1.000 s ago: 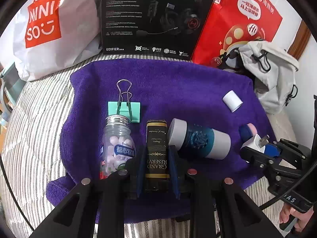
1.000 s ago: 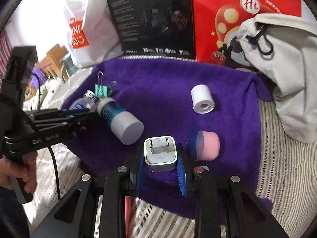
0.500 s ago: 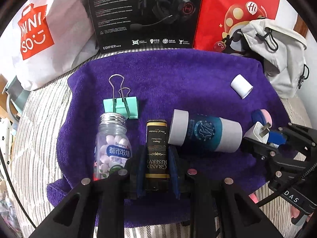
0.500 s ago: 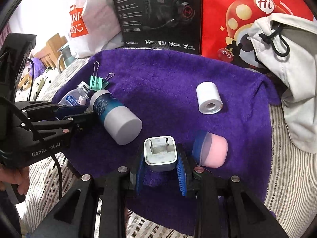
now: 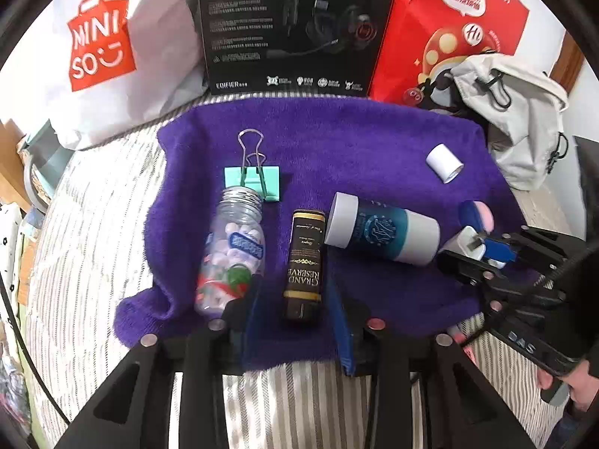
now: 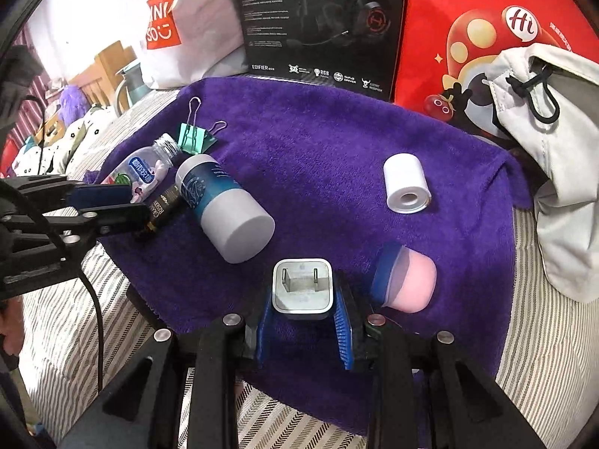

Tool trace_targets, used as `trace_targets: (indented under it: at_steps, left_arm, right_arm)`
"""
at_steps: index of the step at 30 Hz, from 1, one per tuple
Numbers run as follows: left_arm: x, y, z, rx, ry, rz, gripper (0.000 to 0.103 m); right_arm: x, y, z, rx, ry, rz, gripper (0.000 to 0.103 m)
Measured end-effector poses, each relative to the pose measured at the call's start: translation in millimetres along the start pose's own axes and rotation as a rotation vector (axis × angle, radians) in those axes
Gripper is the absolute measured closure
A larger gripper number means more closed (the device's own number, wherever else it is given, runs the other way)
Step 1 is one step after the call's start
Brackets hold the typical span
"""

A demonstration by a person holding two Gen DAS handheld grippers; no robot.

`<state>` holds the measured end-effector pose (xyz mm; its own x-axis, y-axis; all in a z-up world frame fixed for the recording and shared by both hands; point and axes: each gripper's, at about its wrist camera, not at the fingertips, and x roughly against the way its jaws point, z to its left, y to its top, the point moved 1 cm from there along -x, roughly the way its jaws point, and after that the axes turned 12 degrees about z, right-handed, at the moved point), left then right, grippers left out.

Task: Organize rigid objects
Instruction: 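Set the tube by the candy bottle with the left tool while the right sets the charger, then grasp the black Horizon case on the mattress with the left tool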

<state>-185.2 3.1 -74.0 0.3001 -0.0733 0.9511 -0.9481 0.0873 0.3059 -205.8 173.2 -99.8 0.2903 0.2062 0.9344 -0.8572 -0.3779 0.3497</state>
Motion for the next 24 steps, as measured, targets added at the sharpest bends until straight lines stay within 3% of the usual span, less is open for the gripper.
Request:
trace_targets:
  at_steps: [5,7,12,17,24]
  left_arm:
    - [19.0,-10.6,2.5,-0.022,-0.003,-0.041,0.055]
    - [26.1,-19.1,4.7,-0.034,-0.007,-0.061,0.044]
    - [31.0,-42.6,15.3,-0.032,-0.015,-0.073,0.043]
    - [16.5,-62.0,30.8,0.04,-0.047,-0.038,0.043]
    - [6.2,-74.8,20.3,0.055,-0.067,-0.046,0.043]
  right_arm:
    - [1.5,0.1,-0.2,-0.007,-0.005,0.015,0.073]
    - [4.3,-0.9,-2.0,-0.016,0.0,0.02,0.072]
    - [31.1,-17.2,-3.6,-0.044,-0.025,-0.021,0.054]
    - [56.7,-47.3,7.1,-0.052,-0.054,-0.052,0.051]
    - [55.9,-81.4,30.9,-0.079,-0.071,-0.053,0.046]
